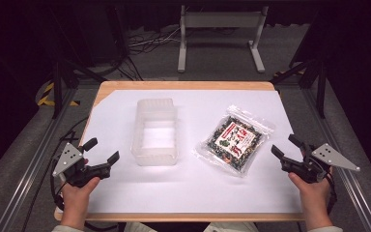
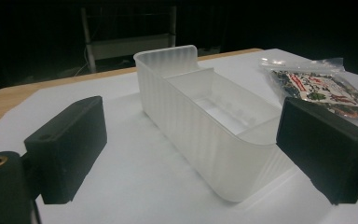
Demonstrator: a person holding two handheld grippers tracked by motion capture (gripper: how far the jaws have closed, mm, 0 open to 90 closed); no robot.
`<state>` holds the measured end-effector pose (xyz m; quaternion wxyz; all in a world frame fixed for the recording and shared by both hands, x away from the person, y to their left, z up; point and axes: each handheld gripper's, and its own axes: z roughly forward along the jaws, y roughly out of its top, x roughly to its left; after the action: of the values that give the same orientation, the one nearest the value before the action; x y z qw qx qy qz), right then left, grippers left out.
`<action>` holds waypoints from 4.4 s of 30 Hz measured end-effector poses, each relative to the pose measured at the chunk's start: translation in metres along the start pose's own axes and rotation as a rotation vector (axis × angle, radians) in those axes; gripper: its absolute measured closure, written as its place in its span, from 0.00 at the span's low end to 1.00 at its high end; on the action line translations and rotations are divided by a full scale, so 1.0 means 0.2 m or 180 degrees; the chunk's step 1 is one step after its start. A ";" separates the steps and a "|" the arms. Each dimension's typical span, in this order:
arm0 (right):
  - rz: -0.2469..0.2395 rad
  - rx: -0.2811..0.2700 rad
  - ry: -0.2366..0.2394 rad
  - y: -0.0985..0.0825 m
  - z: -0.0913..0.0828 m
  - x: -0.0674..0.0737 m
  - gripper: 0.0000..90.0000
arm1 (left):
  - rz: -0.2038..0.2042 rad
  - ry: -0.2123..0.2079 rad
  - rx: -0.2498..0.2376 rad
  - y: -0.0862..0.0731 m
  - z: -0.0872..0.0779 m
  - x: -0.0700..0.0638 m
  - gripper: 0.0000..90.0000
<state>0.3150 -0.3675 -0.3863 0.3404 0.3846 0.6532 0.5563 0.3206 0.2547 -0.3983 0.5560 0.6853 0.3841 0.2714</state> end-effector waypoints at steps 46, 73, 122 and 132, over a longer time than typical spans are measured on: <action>0.0062 0.0237 0.0036 0.25 0.27 -0.14 0.32 | -0.0090 0.0143 0.0052 -0.04 0.00 0.03 0.12; 0.0301 0.0391 -0.0205 0.15 0.47 -0.36 0.34 | -0.0139 0.0220 0.0045 -0.06 -0.01 0.04 0.11; 0.1060 0.1618 0.0179 -0.19 0.65 -0.45 0.48 | -0.0086 0.0248 0.0121 -0.07 0.00 0.03 0.12; 0.0855 0.1626 0.0166 -0.18 0.65 -0.44 0.79 | -0.0114 0.0231 0.0145 -0.08 0.01 0.04 0.12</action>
<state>0.4645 -0.3872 -0.4397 0.1389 0.5265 0.7239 0.4236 0.3222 0.2618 -0.4141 0.5309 0.6804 0.4223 0.2773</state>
